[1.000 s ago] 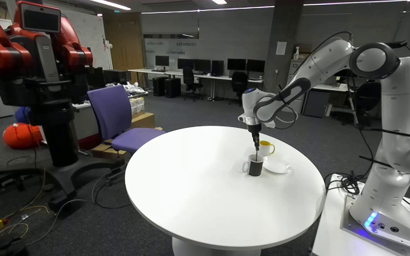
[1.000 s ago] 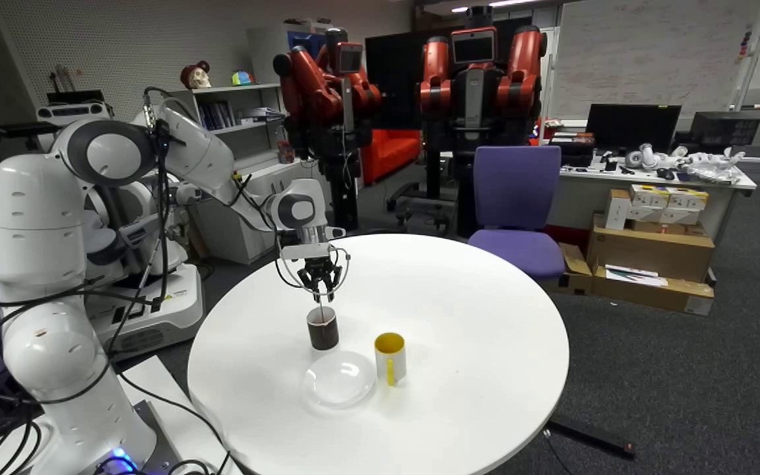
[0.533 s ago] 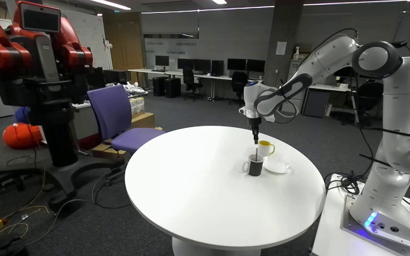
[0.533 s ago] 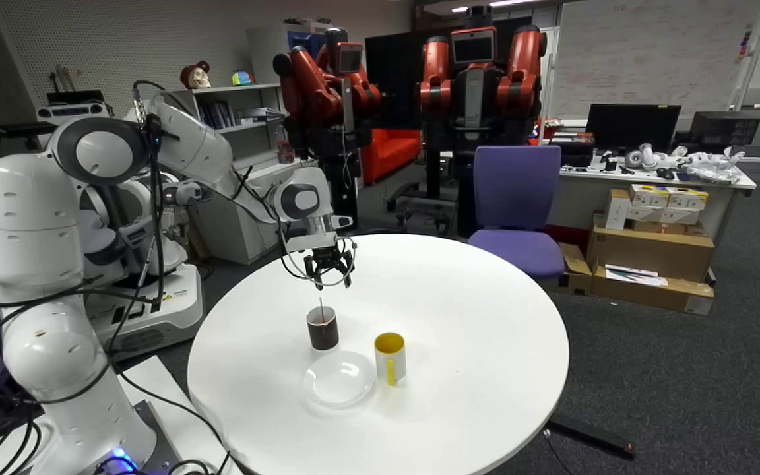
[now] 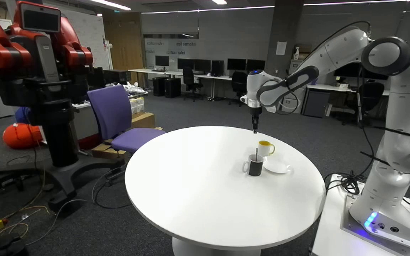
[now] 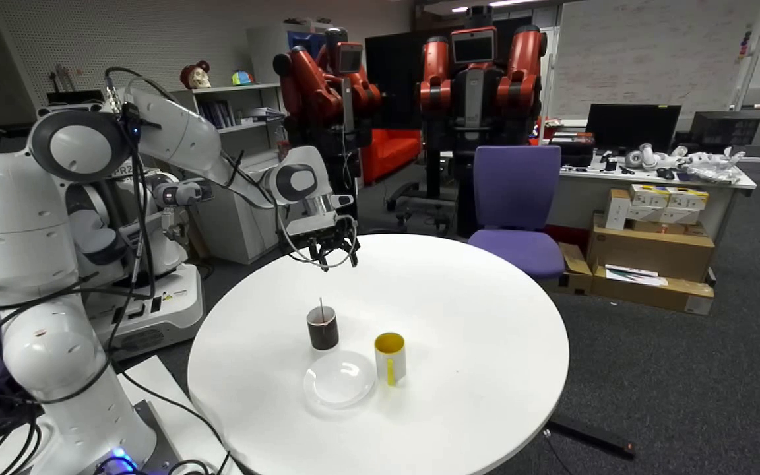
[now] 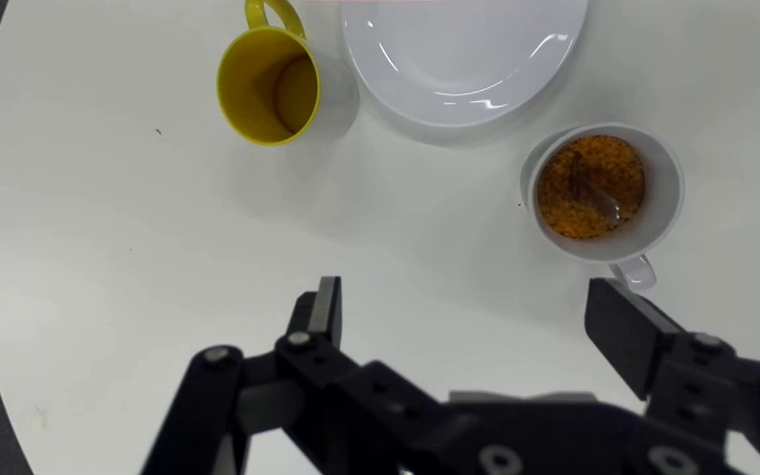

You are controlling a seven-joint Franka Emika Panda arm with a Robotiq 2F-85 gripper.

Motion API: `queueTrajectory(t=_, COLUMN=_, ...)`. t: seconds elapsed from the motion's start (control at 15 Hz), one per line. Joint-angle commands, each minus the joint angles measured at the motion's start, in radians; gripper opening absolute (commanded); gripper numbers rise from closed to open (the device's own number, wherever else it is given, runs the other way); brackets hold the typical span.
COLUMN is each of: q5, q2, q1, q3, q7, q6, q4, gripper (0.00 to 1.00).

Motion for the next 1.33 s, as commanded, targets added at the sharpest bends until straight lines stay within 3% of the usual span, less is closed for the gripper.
queueTrajectory(t=0.0, q5=0.035, q2=-0.055, q1=-0.009, q3=0.013, q7=-0.011, q6=-0.051, q4=0.007, gripper=1.00)
queueTrajectory(t=0.73, q5=0.232, q2=-0.175, q1=0.002, q3=0.042, q7=-0.060, q6=-0.214, q4=0.004, gripper=1.00)
queueTrajectory(t=0.8, q5=0.200, q2=-0.141, q1=0.002, q3=0.039, q7=-0.022, q6=-0.167, q4=0.004, gripper=1.00)
queueTrajectory(t=1.27, q5=0.203, q2=-0.134, q1=0.002, q3=0.040, q7=-0.023, q6=-0.170, q4=0.004, gripper=1.00)
